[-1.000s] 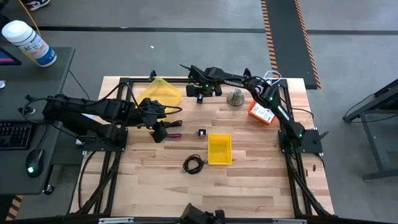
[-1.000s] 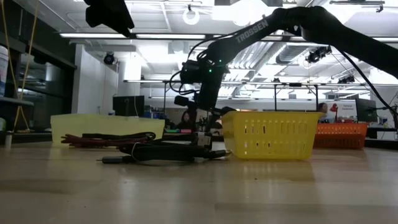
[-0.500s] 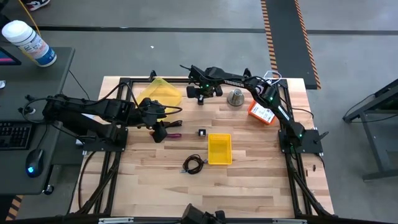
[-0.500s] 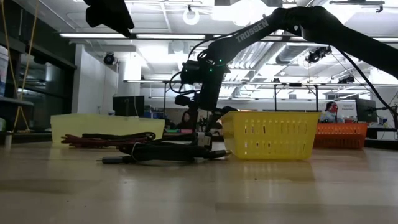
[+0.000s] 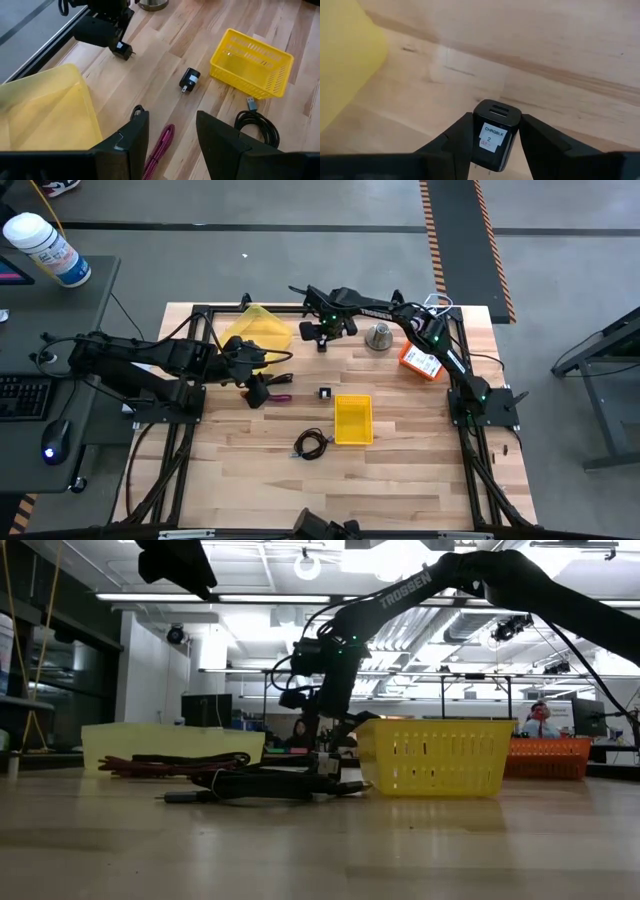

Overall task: Pick and place items into bin
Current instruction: Put the top black charger adapter into the yellow bin

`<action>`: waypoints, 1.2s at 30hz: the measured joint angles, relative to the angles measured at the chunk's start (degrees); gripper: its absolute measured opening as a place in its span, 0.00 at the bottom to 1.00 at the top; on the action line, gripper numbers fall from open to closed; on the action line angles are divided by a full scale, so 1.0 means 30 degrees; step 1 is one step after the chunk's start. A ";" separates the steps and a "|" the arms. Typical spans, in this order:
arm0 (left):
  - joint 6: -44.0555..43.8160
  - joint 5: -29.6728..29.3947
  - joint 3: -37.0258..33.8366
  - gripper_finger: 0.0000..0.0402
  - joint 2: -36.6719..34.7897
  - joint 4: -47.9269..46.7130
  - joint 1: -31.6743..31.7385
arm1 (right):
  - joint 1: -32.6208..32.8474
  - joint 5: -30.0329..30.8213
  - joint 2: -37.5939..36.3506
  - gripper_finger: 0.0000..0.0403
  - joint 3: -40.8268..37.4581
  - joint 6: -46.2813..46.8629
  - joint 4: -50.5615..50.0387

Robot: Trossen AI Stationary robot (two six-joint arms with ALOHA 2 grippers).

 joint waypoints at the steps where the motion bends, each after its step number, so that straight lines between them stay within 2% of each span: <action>1: -0.0004 -0.0001 0.0000 0.38 0.0000 0.0000 0.0000 | 0.0000 -0.0096 -0.0001 0.36 -0.0007 -0.0145 -0.0017; 19: -0.0057 -0.0742 0.0000 0.38 0.0000 0.0066 0.0000 | 0.0304 -0.0580 -0.1891 0.34 -0.0022 -0.3208 -0.2860; 25: -0.0066 -0.0861 0.0000 0.38 0.0000 0.0073 0.0000 | 0.0561 0.0651 -0.1895 0.31 -0.0025 -0.2497 -0.2764; 29: -0.0069 -0.0859 0.0000 0.38 0.0004 0.0283 0.0000 | 0.0356 0.0940 -0.1895 0.38 -0.0027 -0.2009 -0.1995; 36: -0.0073 -0.0829 0.0000 0.38 0.0000 0.0641 0.0000 | -0.0009 -0.0068 -0.1680 0.60 -0.0022 -0.0115 -0.1220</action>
